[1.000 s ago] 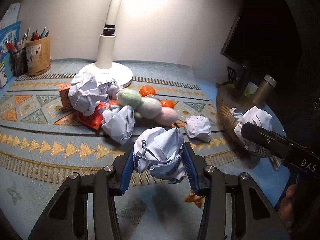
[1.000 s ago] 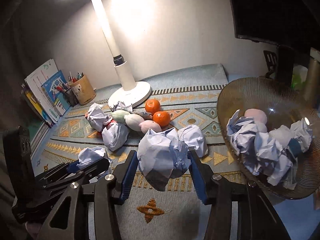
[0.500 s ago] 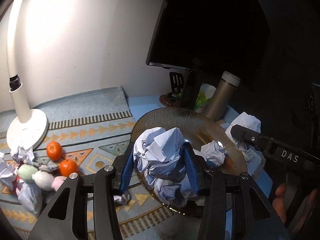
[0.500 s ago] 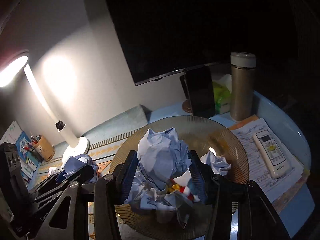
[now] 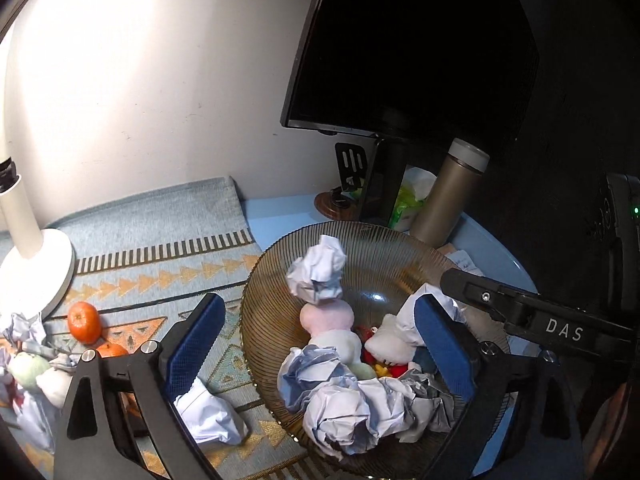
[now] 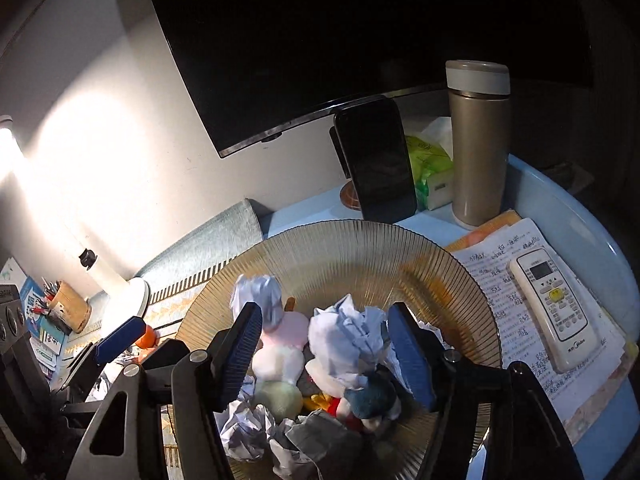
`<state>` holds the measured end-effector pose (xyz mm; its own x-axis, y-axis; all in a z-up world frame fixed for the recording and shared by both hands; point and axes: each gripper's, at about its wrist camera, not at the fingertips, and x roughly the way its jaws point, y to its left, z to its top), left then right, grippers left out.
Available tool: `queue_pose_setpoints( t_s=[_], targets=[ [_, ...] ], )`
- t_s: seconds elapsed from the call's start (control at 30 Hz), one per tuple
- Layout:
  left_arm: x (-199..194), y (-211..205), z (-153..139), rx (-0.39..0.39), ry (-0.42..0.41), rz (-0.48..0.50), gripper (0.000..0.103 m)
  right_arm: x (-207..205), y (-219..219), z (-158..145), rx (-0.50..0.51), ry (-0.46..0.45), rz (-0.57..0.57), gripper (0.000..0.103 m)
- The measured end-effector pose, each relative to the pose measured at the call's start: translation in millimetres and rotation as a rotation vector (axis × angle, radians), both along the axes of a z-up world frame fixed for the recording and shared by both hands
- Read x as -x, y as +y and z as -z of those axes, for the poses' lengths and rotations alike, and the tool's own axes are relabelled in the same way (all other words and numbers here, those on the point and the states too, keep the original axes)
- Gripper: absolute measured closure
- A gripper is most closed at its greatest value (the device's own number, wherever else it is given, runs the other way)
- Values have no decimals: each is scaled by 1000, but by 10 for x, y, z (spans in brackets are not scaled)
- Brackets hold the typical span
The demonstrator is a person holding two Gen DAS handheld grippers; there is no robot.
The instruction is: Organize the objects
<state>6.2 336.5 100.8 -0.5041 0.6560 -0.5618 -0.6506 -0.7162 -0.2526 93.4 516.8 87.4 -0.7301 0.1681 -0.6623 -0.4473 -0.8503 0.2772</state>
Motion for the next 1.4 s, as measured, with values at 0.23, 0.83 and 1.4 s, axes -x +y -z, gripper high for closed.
queue_pose_setpoints(
  t_s=[0.23,0.83,1.4],
  targets=[
    [-150,-418,-142,-42,10,-45,8,-89,-267,-86,-10,17,-39,39],
    [-640,-2630,157,-10,52,-453,2,-93,-2111,70,-41,75,-368,39],
    [-500,-2911,662,-46,-56,-497,2,187,-2573,912,-206,-90,-394,34]
  ],
)
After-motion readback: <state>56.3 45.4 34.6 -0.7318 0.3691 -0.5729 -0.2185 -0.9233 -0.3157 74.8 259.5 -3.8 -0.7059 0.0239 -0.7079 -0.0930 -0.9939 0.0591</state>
